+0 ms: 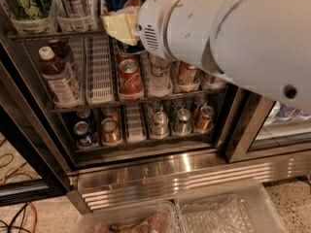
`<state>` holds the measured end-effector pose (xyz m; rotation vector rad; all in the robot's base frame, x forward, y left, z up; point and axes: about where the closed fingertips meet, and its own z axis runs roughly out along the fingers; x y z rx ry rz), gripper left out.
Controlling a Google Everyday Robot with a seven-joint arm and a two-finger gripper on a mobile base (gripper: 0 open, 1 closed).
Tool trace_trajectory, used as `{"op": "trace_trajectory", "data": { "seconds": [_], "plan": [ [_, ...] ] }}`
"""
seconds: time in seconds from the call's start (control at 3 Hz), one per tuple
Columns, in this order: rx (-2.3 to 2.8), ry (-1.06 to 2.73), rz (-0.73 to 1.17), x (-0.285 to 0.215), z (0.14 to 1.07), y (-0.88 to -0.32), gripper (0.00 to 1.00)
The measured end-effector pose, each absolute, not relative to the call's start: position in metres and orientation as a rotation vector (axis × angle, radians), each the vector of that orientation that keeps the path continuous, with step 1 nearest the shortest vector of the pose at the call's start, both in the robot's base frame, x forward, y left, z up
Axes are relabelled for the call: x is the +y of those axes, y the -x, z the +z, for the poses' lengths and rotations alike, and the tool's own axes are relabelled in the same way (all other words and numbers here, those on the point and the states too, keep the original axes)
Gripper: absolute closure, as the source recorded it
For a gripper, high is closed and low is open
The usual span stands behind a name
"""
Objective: Pick pepsi can from middle shelf of fridge
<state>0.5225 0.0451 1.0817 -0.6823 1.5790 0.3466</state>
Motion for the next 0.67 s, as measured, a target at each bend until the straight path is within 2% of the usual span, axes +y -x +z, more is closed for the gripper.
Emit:
{"op": "trace_trajectory", "data": {
  "seconds": [0.67],
  "plan": [
    [1.599, 0.720, 0.432, 0.040, 1.072, -0.488, 1.00]
  ]
}}
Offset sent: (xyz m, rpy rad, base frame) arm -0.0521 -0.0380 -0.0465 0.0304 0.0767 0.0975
